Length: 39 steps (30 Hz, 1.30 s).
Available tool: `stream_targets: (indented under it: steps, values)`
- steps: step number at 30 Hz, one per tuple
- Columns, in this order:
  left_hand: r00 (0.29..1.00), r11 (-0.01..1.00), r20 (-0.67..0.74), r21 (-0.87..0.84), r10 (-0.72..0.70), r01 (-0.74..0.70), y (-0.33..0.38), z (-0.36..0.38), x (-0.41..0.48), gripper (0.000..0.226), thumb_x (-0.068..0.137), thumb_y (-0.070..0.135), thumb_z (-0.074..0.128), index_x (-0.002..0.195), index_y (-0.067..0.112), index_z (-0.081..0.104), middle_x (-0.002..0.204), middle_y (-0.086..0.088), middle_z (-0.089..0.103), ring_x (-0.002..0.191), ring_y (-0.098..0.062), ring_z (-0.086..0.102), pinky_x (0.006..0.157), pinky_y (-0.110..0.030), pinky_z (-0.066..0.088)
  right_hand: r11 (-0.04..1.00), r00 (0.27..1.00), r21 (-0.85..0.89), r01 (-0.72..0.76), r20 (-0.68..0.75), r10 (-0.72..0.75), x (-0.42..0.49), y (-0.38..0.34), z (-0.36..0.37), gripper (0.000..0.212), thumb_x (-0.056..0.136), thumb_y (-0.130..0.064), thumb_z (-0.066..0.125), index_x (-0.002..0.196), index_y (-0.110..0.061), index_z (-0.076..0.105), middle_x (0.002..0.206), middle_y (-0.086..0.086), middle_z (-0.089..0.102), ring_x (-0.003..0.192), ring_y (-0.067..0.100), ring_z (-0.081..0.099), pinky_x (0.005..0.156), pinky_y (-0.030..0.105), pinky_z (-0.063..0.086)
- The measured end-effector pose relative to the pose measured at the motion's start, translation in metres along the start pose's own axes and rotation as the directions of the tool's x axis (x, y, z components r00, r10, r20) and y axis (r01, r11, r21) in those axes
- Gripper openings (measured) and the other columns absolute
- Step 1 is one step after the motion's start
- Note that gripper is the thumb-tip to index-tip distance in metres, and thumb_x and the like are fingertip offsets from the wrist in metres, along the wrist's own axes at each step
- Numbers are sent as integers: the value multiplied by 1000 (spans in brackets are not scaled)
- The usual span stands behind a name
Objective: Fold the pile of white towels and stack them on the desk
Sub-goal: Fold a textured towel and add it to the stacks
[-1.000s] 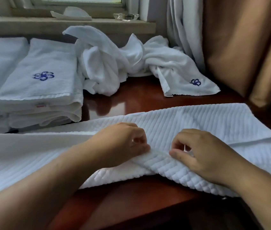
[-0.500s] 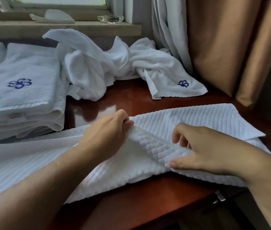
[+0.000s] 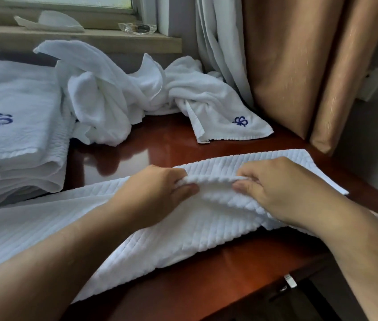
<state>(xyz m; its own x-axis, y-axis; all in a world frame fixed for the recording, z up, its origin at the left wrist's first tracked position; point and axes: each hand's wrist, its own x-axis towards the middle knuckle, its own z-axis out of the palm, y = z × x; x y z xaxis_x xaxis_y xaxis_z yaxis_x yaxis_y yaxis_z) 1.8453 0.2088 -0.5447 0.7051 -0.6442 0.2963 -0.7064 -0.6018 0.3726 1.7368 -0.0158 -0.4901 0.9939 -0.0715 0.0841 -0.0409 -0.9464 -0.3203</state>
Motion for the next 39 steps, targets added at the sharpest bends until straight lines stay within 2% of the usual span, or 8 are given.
stream_targets:
  steps: [5,10,18,24,27,29,33,39]
  values:
    - [965,964,66,98,-255,248,0,14,17,48,95,62,47,68,22,49,68,6,56,62,-12,53,53,-31,38,993,991,-75,-87,100,94,-5,8,5,43,81,-69,66,79,-27,53,75,-8,60,70,8,55,64,32,46]
    - [988,994,126,65,-91,83,22,29,32,51,89,76,37,80,27,46,74,9,55,66,-6,50,54,-33,36,991,974,-63,-122,185,131,6,32,-2,36,92,-57,62,74,-28,51,74,-8,55,67,8,51,60,28,36]
    - [985,986,82,81,-153,146,23,37,41,57,94,72,34,69,22,46,67,5,55,59,-8,50,50,-31,29,971,856,-174,-165,465,228,18,80,-31,45,86,-63,63,69,-26,46,61,-13,42,52,5,36,51,23,32]
    - [979,998,194,4,-58,58,45,41,64,53,93,72,42,71,24,42,72,5,52,63,-11,49,51,-31,27,977,982,-119,-175,56,183,53,83,-32,19,93,-48,64,82,-33,63,86,-10,65,75,9,58,68,30,40]
    - [976,990,168,8,-140,141,45,43,77,56,93,72,45,68,21,44,71,5,53,63,-15,51,52,-31,31,977,949,-214,8,-307,-75,81,82,-25,25,93,-53,63,89,-29,67,85,-9,68,85,18,59,89,36,34]
    - [977,982,106,57,-183,177,39,42,83,55,94,69,46,68,20,47,71,6,55,65,-16,54,53,-31,35,947,946,-318,48,-290,-145,96,89,-17,36,94,-61,56,85,-27,63,79,-8,67,86,19,63,93,39,32]
    - [977,966,13,154,-215,210,24,46,82,50,95,64,49,69,21,50,66,6,57,60,-17,55,49,-28,34,931,982,-328,-158,-153,113,92,133,5,59,93,-74,31,67,-27,54,65,-11,58,74,12,57,101,43,33]
    - [990,962,-133,274,47,-9,23,49,92,47,94,66,47,72,25,41,65,9,51,58,-19,51,47,-29,32,917,963,-351,-189,-250,103,74,160,19,52,95,-69,26,63,-31,41,66,-13,50,80,17,54,91,45,38]
